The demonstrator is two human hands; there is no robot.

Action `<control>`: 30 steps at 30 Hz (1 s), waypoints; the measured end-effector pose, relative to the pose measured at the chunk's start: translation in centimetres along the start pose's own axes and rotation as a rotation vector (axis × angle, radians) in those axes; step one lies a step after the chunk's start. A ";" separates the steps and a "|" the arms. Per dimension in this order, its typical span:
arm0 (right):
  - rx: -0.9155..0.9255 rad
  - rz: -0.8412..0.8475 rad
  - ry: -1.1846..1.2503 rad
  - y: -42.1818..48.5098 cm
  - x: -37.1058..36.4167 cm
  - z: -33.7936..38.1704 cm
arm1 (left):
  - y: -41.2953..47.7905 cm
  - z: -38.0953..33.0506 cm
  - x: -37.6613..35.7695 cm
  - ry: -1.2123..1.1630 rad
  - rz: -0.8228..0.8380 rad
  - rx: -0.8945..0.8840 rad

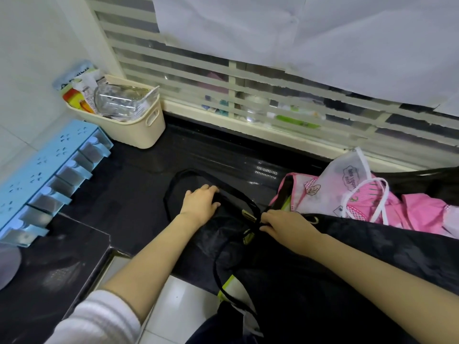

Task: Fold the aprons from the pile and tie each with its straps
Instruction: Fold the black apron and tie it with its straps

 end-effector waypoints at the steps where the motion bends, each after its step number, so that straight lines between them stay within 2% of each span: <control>1: 0.030 0.013 -0.009 -0.1 0.0 0.2 | 0.0 -0.1 0.1 0.001 -0.018 -0.002; 4: 0.054 0.020 -0.045 -0.8 0.0 0.5 | 0.2 -0.4 0.6 -0.006 -0.077 -0.006; 7: -0.002 -0.064 -0.091 -0.9 0.3 0.3 | 0.1 -0.7 1.3 -0.021 -0.098 -0.002; 12: -0.079 -0.454 0.013 0.5 3.2 0.5 | -0.6 -2.1 3.2 -0.302 -0.106 0.028; 14: -0.080 -0.429 0.099 1.7 3.4 1.4 | -0.9 -3.0 3.9 -0.439 -0.100 0.038; 18: -0.201 -0.199 0.175 3.4 1.4 2.3 | -1.6 -4.0 5.0 -0.646 -0.090 0.075; 21: -0.255 -0.204 0.256 3.6 1.4 1.4 | -2.0 -3.1 5.8 -0.781 -0.110 0.144; 26: -0.227 -0.282 0.266 3.6 4.0 0.6 | -2.8 0.1 7.3 -0.957 -0.322 0.287; 28: -0.164 -0.312 0.205 3.6 4.7 1.0 | -2.7 0.5 8.0 -0.952 -0.360 0.207; 30: -0.072 -0.309 0.175 3.4 4.8 1.6 | -2.2 0.1 8.7 -1.021 -0.294 0.016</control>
Point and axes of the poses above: each hand's wrist, its own y-axis towards the middle knuckle, its own x-axis out of the back of the hand, z = x × y, the point moved 7 cm from there along y, towards the middle knuckle, and after that the axes turned 8 degrees about y, right-handed, at the moved point
